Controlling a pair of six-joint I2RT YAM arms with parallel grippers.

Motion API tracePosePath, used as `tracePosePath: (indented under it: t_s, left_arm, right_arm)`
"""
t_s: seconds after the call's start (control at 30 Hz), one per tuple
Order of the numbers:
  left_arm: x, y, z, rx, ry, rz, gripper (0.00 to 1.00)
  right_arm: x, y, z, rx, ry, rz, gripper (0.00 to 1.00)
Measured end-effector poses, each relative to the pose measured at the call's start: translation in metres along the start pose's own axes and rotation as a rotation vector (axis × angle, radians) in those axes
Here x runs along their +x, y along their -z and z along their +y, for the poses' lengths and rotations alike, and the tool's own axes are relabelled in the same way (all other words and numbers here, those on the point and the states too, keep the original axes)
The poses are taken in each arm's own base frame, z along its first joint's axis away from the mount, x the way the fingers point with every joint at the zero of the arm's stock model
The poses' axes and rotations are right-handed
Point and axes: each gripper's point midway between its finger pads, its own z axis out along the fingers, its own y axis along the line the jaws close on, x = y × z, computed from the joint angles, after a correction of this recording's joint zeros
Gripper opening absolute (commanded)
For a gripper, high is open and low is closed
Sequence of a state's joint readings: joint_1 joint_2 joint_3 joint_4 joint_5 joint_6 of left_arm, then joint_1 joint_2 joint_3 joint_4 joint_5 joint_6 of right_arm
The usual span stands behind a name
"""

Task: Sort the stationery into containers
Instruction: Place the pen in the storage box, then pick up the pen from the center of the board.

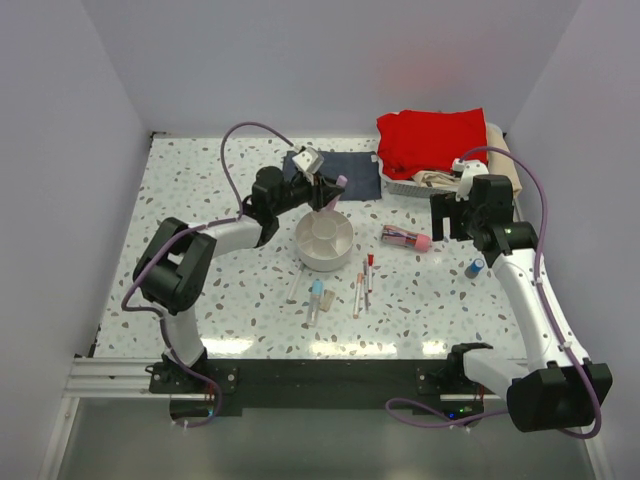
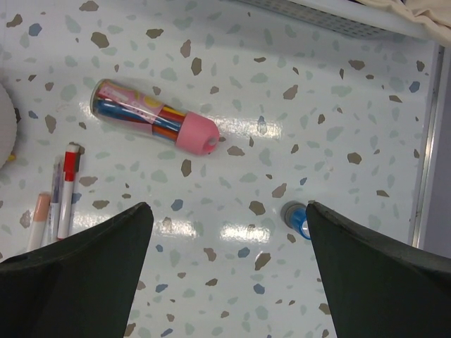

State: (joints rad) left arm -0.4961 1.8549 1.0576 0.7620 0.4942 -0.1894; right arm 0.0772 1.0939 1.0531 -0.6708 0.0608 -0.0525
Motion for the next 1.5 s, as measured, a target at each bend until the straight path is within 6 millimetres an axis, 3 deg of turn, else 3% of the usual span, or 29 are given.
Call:
tracePosePath:
  t_s: [0.23, 0.37, 0.47, 0.67, 0.8, 0.9, 1.0, 1.2, 1.3, 1.5]
  left_arm:
    - [0.016, 0.009, -0.001, -0.021, 0.030, 0.052, 0.39]
    - [0.021, 0.017, 0.001, -0.051, 0.030, 0.086, 0.50]
    - [0.013, 0.024, 0.002, -0.071, 0.010, 0.098, 0.58]
    - [-0.027, 0.049, 0.002, -0.122, -0.064, 0.095, 0.59]
    - [-0.064, 0.080, -0.003, -0.188, -0.071, 0.114, 0.55]
    - [-0.074, 0.112, -0.017, -0.235, -0.012, 0.168, 0.50]
    - [-0.054, 0.136, -0.027, -0.269, 0.066, 0.261, 0.47]
    - [0.034, 0.166, -0.019, -0.409, 0.245, 0.555, 0.46]
    - [0.066, 0.179, -0.020, -0.461, 0.306, 0.647, 0.47]
    - [0.094, 0.188, -0.041, -0.477, 0.360, 0.723, 0.50]
  right_arm:
    - [0.001, -0.001, 0.001, -0.003, 0.000, 0.002, 0.94]
    - [0.004, -0.002, 0.001, -0.005, 0.000, 0.008, 0.95]
    - [0.003, -0.002, 0.002, -0.011, -0.001, 0.007, 0.95]
    - [0.005, -0.003, 0.006, -0.028, -0.008, 0.009, 0.95]
    - [0.005, -0.003, 0.006, -0.030, -0.009, 0.010, 0.95]
    - [0.009, -0.004, 0.007, -0.031, -0.014, 0.019, 0.95]
    - [0.017, -0.007, 0.007, -0.029, -0.031, 0.039, 0.94]
    - [0.025, -0.014, 0.007, 0.005, -0.134, 0.074, 0.93]
    - [0.029, -0.018, 0.006, 0.022, -0.187, 0.099, 0.92]
    - [0.039, -0.029, 0.009, 0.041, -0.263, 0.155, 0.92]
